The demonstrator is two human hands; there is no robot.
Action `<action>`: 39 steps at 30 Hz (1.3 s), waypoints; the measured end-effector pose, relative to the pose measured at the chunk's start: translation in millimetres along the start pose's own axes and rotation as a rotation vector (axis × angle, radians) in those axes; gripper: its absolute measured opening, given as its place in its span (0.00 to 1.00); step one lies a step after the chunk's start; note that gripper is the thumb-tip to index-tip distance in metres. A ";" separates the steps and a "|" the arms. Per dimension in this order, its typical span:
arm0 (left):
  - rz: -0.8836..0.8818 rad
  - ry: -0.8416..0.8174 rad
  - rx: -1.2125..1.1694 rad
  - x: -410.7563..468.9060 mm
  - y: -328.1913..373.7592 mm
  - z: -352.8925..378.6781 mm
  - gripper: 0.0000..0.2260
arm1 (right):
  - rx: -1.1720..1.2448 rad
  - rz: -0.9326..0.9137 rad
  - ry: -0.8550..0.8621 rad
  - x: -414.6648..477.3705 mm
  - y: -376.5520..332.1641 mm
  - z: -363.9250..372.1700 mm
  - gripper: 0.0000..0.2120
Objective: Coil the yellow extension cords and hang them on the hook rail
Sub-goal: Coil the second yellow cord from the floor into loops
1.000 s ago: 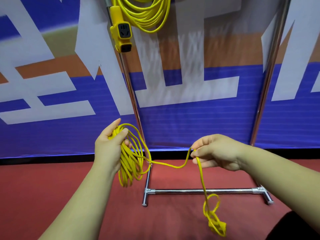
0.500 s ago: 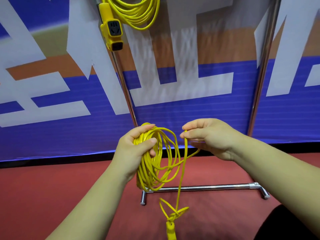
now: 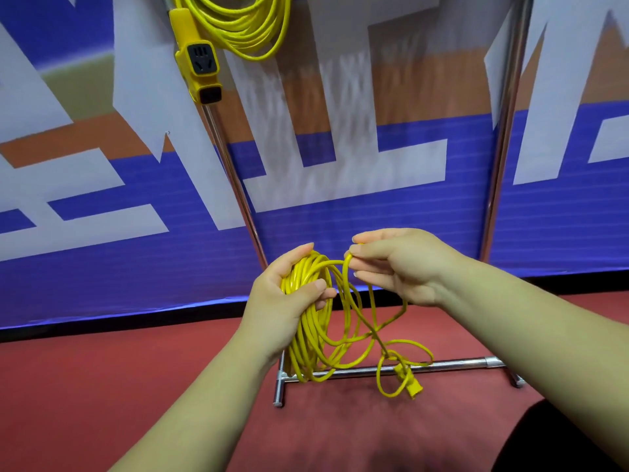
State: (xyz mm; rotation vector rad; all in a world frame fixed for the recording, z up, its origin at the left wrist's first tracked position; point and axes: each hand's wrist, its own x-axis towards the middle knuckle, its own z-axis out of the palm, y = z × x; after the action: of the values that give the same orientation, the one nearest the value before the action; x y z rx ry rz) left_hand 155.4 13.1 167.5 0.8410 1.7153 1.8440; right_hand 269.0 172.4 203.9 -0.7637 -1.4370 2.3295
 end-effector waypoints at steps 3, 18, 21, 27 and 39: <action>0.003 0.015 -0.016 3.1 -1.9 6.4 0.23 | 0.084 0.056 -0.020 1.9 -2.3 0.4 0.07; -0.036 -0.090 -0.069 8.2 -0.6 14.8 0.24 | -0.183 -0.122 0.007 15.5 3.4 -7.7 0.06; -0.067 -0.106 -0.059 5.7 -2.0 13.5 0.26 | -0.395 -0.220 0.057 18.3 7.9 -12.0 0.06; -0.086 0.021 -0.041 9.0 -4.2 -2.1 0.23 | -0.525 -0.284 0.120 26.7 20.6 -39.0 0.08; -0.141 0.212 0.118 12.5 -58.1 -39.1 0.19 | -1.254 0.017 -0.343 37.8 145.9 -62.5 0.13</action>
State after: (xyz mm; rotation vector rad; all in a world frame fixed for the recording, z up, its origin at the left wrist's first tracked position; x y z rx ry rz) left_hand 115.1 0.4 110.2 0.5675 1.9762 1.8050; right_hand 277.9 170.9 41.0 -0.5916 -3.0470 1.3543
